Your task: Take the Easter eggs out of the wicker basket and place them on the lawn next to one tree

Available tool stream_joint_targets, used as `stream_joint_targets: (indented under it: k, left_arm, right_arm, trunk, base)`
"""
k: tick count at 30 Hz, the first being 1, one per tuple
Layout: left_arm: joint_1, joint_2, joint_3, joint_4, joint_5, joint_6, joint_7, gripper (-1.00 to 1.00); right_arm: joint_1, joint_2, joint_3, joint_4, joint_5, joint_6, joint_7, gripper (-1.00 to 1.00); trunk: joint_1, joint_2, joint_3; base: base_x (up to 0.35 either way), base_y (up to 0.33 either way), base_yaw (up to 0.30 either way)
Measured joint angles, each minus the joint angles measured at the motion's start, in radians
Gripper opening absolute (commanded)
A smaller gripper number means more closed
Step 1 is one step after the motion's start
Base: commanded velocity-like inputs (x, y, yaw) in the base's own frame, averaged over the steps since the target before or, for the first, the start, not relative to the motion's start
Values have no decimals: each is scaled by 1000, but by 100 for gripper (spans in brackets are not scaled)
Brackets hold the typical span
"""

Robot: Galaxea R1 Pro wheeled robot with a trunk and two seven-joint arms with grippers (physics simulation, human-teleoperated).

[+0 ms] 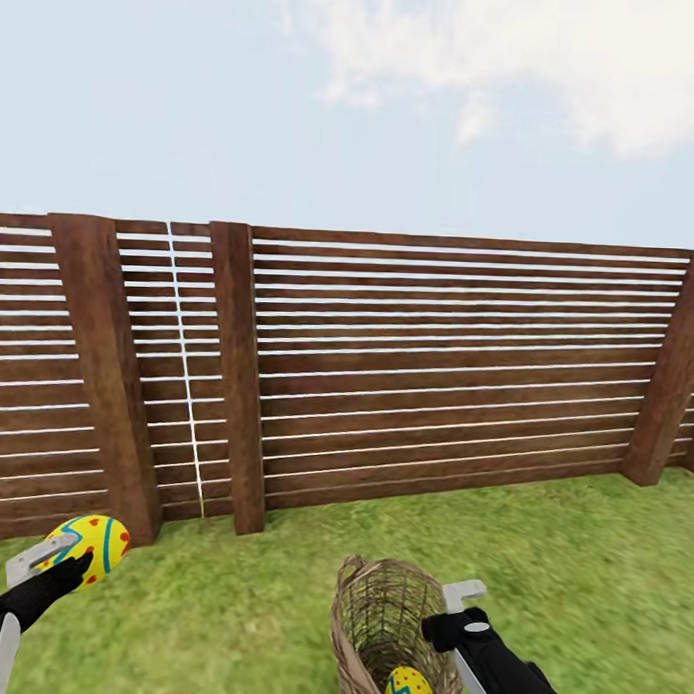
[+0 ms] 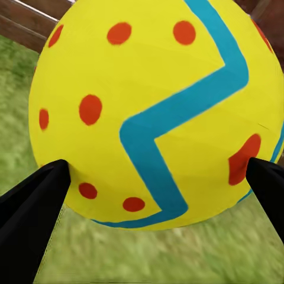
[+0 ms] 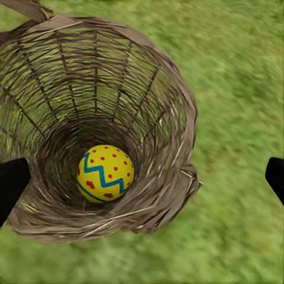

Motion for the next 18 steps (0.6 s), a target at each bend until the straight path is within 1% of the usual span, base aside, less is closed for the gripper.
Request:
stream_joint_targets:
  k: [5, 7, 13, 16, 18]
  left_arm:
    - [0, 0, 0, 10, 0, -1, -1, -100]
    - [0, 0, 0, 10, 0, -1, -1, -100]
    - [0, -2, 0, 10, 1, -1, -1, -100]
    - [0, -14, 0, 10, 1, -1, -1, -100]
    - [0, -17, 0, 10, 1, -1, -1, -100]
  right_arm:
    - [0, 0, 0, 0, 0, 0, 0, 100]
    - [0, -1, 0, 0, 0, 0, 0, 100]
    - [0, -3, 0, -1, -1, 0, 0, 100]
    - [0, -4, -1, -2, -1, 1, 0, 100]
    - [0, -4, 0, -1, -1, 1, 0, 100]
  trunk:
    - [0, 0, 2]
    - [0, 0, 3]
    - [0, 0, 3]
    - [0, 0, 3]
    - [8, -14, -3]
  base:
    - [0, 0, 273]
    - [0, 0, 155]
    - [0, 0, 9]
    - [0, 0, 0]
    - [0, 0, 0]
